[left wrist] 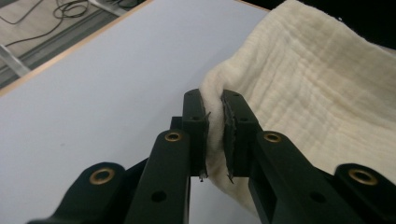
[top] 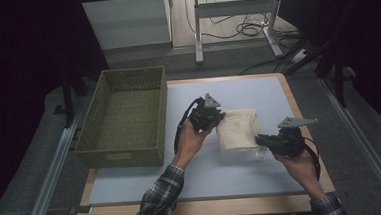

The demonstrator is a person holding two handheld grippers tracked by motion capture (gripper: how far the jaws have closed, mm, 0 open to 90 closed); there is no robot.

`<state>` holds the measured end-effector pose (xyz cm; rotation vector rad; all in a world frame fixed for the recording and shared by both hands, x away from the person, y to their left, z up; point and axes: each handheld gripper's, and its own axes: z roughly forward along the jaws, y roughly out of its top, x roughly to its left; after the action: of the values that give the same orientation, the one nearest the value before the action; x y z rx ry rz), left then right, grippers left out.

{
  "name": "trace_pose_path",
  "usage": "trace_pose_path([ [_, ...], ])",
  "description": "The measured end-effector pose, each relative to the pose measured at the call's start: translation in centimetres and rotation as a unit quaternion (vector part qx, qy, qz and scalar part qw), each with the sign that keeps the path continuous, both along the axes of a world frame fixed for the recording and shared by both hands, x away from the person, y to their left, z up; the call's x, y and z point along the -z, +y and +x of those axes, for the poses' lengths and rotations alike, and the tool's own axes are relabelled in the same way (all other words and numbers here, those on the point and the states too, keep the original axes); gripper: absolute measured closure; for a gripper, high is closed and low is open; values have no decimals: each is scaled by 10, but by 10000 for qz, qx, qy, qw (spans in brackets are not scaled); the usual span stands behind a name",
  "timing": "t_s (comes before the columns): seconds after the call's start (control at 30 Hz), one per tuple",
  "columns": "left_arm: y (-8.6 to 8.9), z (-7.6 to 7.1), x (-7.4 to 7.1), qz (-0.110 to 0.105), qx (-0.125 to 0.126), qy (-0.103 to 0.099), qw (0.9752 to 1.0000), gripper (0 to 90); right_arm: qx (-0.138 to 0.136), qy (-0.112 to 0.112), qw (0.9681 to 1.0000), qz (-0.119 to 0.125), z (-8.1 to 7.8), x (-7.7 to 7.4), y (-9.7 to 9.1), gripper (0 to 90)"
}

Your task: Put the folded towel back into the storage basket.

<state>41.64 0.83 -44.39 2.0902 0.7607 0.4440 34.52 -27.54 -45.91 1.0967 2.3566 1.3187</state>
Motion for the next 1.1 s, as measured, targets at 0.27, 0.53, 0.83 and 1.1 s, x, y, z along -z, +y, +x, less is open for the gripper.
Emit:
trace_pose_path([
  [0.27, 23, -2, -14, 191, -244, -184, 9994, 805, -226, -83, 9997, 27, 10, -8, 29, 818],
  [0.53, 51, 0, -27, 312, -494, -302, 9978, 804, -403, -121, 9991, 97, 22, -20, 56, 818],
  [0.83, 78, 1, -41, 483, -735, -393, 9953, 799, -552, -141, 9982, 171, 34, -30, 84, 818],
  [1.1, 102, 6, -54, 570, -889, -452, 9934, 796, -640, -152, 9976, 222, 45, -42, 107, 818],
])
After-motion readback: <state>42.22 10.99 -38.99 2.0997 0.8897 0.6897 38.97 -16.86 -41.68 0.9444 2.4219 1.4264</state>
